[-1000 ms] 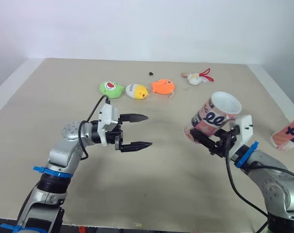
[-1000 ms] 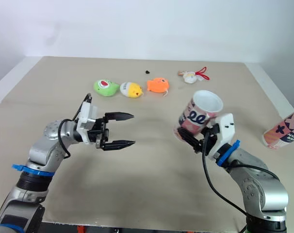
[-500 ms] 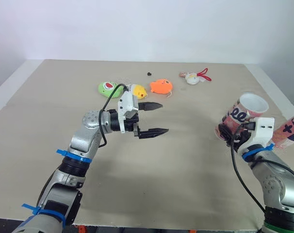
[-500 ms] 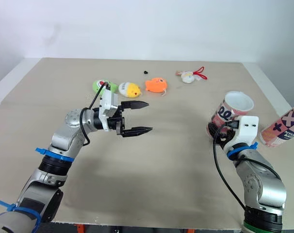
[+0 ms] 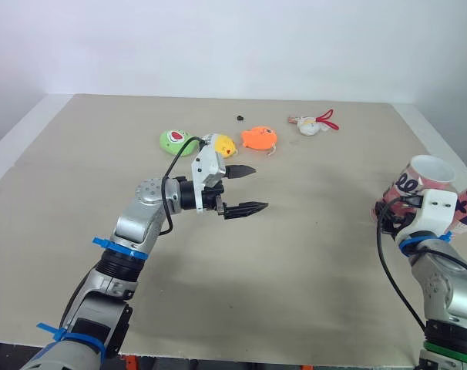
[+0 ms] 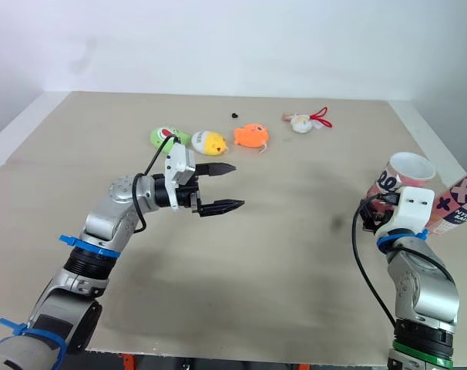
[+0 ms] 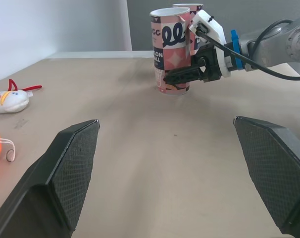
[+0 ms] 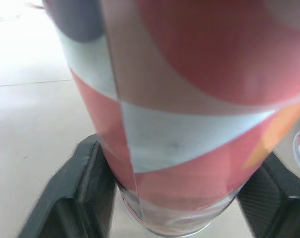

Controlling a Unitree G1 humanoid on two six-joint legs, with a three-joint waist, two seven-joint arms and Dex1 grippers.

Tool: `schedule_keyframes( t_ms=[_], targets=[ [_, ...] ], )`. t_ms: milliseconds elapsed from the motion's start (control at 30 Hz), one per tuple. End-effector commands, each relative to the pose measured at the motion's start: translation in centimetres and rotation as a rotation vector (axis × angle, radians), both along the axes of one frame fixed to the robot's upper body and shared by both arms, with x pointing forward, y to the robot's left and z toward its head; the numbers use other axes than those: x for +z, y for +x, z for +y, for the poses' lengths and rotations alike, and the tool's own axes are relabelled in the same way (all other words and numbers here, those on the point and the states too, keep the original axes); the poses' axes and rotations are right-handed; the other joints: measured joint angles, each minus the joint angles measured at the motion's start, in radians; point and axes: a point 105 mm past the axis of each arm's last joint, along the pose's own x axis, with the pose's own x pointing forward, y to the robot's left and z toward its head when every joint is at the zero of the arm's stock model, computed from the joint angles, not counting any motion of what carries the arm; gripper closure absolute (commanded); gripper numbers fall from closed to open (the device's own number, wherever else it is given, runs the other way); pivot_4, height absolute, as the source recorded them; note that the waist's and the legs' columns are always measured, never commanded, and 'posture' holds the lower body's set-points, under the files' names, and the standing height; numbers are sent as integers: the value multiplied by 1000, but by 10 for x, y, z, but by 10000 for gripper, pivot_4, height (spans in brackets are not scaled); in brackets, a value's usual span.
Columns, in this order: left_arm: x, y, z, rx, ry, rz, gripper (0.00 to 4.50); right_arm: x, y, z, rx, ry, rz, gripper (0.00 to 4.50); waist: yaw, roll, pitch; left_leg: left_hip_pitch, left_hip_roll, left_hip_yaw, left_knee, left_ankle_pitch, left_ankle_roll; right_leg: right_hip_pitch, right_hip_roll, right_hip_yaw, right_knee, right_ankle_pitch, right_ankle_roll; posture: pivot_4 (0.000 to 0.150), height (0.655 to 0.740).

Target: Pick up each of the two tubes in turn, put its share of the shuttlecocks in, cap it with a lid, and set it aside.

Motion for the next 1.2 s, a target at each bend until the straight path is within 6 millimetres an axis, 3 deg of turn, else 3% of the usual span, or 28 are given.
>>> schedule_keyframes(
  t_ms=[33, 567, 733, 1000, 1067, 1200],
  targets=[
    [7, -5, -2, -17, -22, -34, 0, 6, 1, 14, 70, 104, -54, 768, -1, 0, 0, 0, 0, 0, 0, 0, 0, 0, 0, 0, 0, 0, 0, 1500, 7400],
    [1, -10, 0, -37, -28, -13, 0, 12, -10, 7, 101, 58, -39, 768, -2, 2, 0, 0, 1, 1, -1, 0, 0, -1, 1, 1, 0, 0, 0, 1500, 7400],
    [1, -11, 3, -46, -24, -9, 0, 4, -18, 19, 181, 48, 10, 768, -2, 2, 0, 0, 1, 1, -1, 0, 0, -1, 1, 1, 0, 0, 0, 1500, 7400],
    [-1, -12, 13, -36, -12, 7, 0, -10, -40, 17, 231, 30, 105, 768, -1, 2, 0, 0, 1, 1, -1, 0, 0, -1, 1, 1, 0, 0, 0, 1500, 7400],
    [-5, -15, 21, -29, -7, 49, 0, -10, -48, 30, 318, 28, 117, 768, -2, 2, 0, 1, 1, 1, -1, 0, 0, -1, 1, 1, 0, -1, 0, 1500, 7400],
    [-26, -26, 45, -6, 44, 172, 0, 4, -66, 84, 629, 53, 79, 768, -13, 3, 0, 2, 3, 1, -4, -1, 1, -1, 3, 2, 0, -2, -2, 1500, 7400]
  ],
)
